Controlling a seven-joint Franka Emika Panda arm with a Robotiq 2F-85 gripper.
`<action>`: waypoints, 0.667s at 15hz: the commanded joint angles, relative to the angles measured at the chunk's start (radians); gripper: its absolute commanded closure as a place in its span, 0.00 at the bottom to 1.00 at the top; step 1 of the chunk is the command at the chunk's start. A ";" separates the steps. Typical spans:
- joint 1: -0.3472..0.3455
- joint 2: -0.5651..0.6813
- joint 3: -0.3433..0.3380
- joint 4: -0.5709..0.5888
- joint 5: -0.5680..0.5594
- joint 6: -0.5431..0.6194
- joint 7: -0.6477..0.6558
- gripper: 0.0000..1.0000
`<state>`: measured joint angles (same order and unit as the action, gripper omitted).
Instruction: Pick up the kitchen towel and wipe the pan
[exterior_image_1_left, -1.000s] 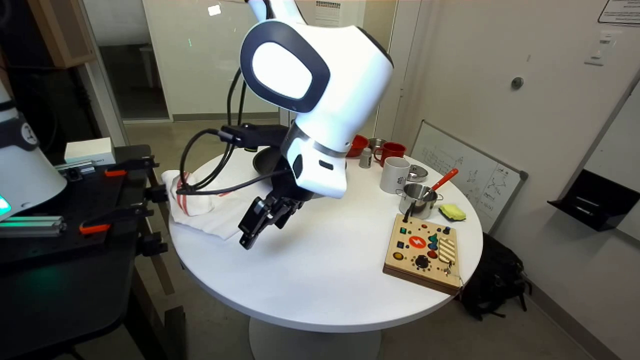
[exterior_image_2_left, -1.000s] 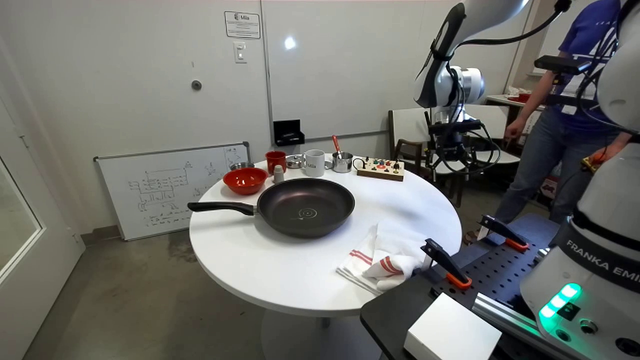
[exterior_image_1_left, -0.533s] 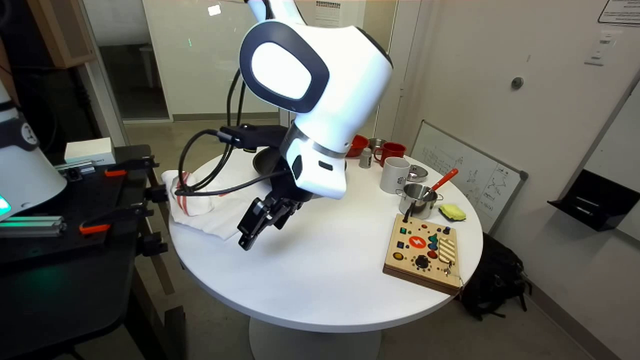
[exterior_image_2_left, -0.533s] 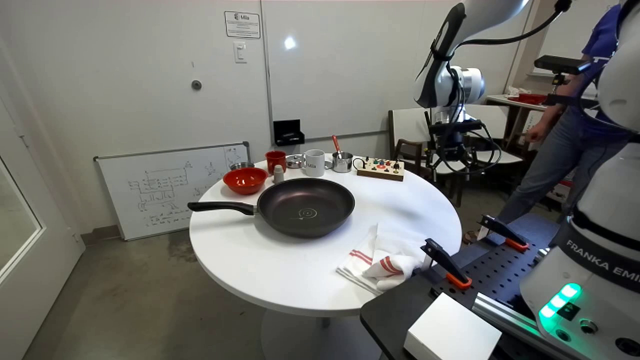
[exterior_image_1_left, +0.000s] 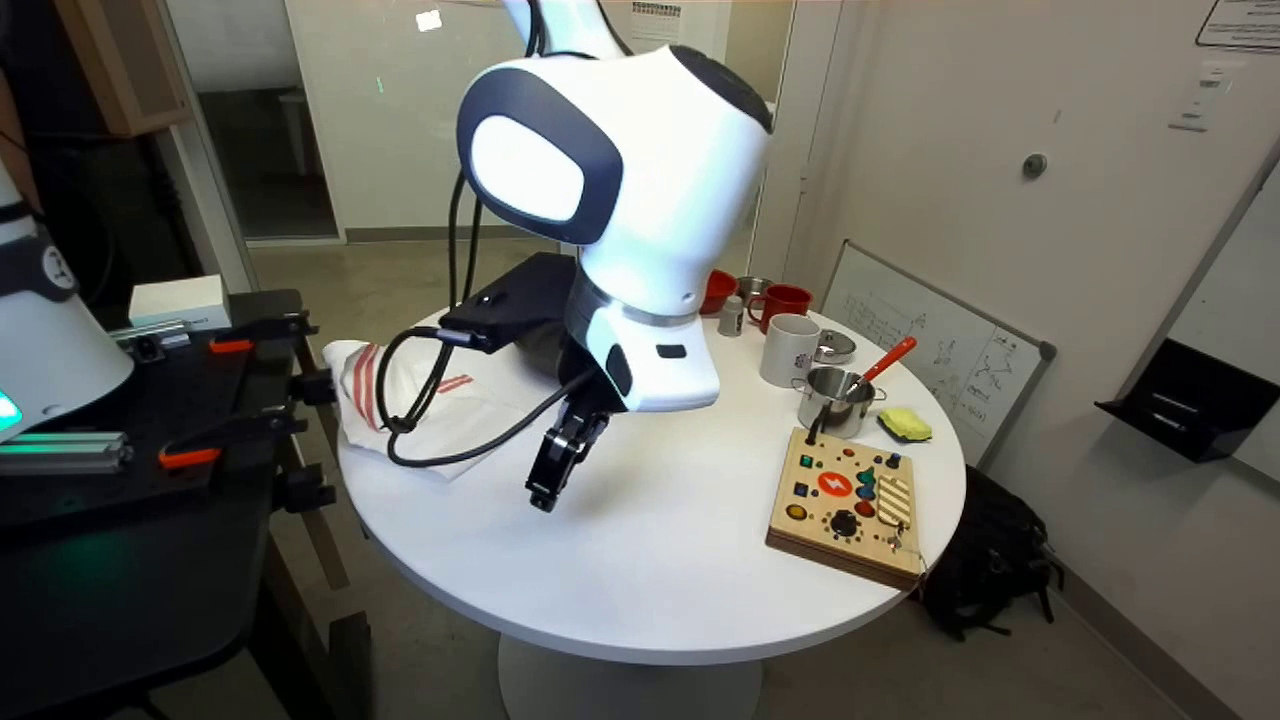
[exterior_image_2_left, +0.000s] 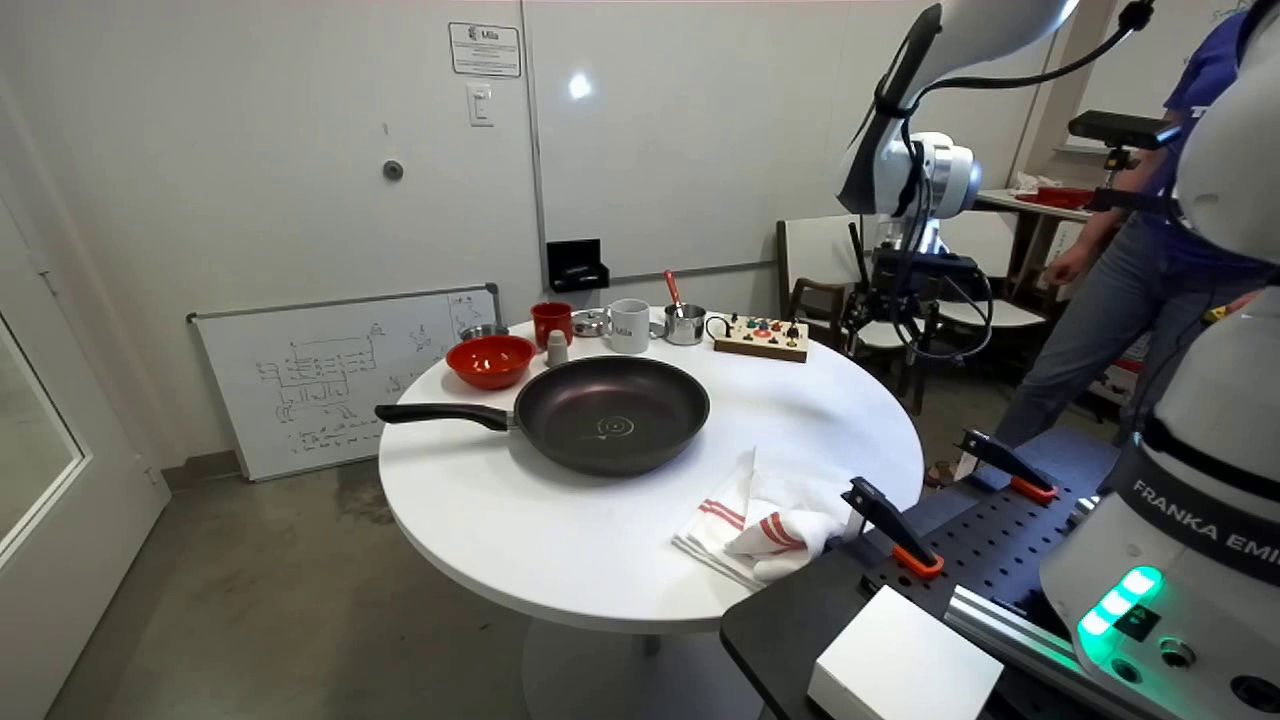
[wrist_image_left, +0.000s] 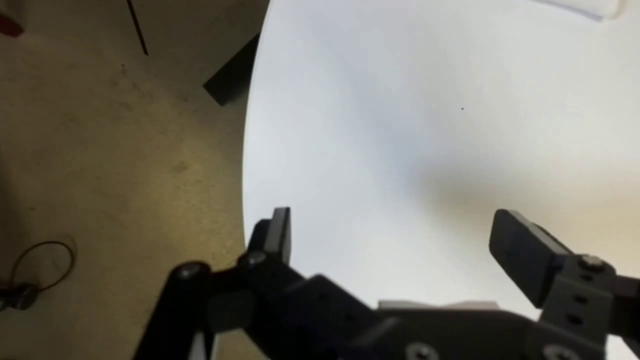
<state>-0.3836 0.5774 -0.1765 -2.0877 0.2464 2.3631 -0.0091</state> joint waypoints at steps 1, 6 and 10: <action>-0.040 -0.045 0.069 -0.084 0.052 0.085 -0.200 0.00; -0.011 -0.056 0.124 -0.169 -0.003 0.209 -0.358 0.00; -0.020 -0.070 0.180 -0.200 -0.026 0.338 -0.474 0.00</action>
<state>-0.3899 0.5478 -0.0309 -2.2412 0.2453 2.6149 -0.3964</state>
